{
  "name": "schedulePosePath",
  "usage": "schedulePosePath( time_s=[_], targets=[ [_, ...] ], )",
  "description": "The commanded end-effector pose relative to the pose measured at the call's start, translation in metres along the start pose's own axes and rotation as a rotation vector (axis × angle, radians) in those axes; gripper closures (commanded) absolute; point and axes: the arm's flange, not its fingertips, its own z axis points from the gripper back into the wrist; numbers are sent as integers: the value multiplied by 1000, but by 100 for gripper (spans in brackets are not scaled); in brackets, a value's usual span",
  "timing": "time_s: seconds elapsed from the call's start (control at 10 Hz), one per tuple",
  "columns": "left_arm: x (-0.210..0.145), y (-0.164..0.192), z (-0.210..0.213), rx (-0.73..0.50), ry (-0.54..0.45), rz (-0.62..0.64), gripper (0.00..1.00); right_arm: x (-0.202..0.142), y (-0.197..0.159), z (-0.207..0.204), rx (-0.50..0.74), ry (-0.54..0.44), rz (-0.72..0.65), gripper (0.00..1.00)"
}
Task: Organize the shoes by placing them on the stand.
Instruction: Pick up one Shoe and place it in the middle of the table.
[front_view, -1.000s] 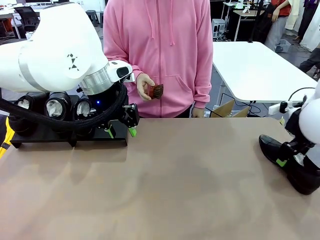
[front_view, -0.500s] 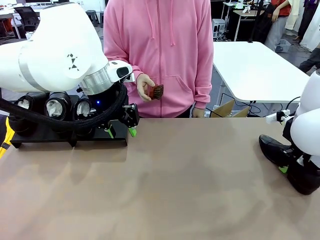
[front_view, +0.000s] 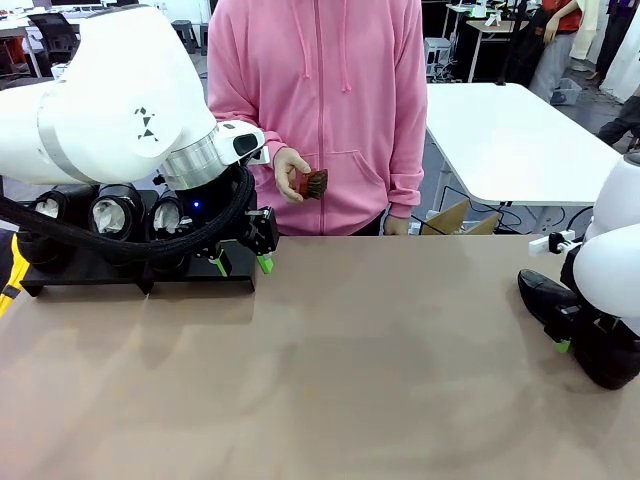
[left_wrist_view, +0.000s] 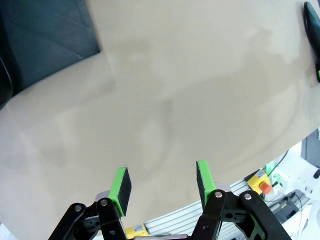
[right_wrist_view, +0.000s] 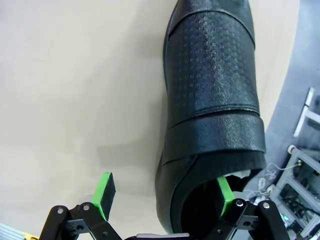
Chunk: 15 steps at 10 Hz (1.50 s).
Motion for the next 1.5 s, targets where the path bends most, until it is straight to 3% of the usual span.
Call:
schedulePosePath(
  time_s=[0.0, 0.1, 0.6, 1.1, 1.4],
  targets=[
    [1, 2, 3, 5, 0, -2, 31, 8, -5, -1, 39, -37, -7, 0],
    [1, 2, 3, 5, 0, -2, 31, 8, -6, -4, 46, -42, -4, 10],
    [1, 2, 3, 5, 0, -2, 31, 6, -10, -4, 53, -74, -21, 100],
    [1, 2, 3, 5, 0, -2, 31, -1, -14, 0, 58, -74, -49, 100],
    [1, 2, 3, 5, 0, -2, 31, -4, 5, 40, 13, -96, -127, 100]
  ],
)
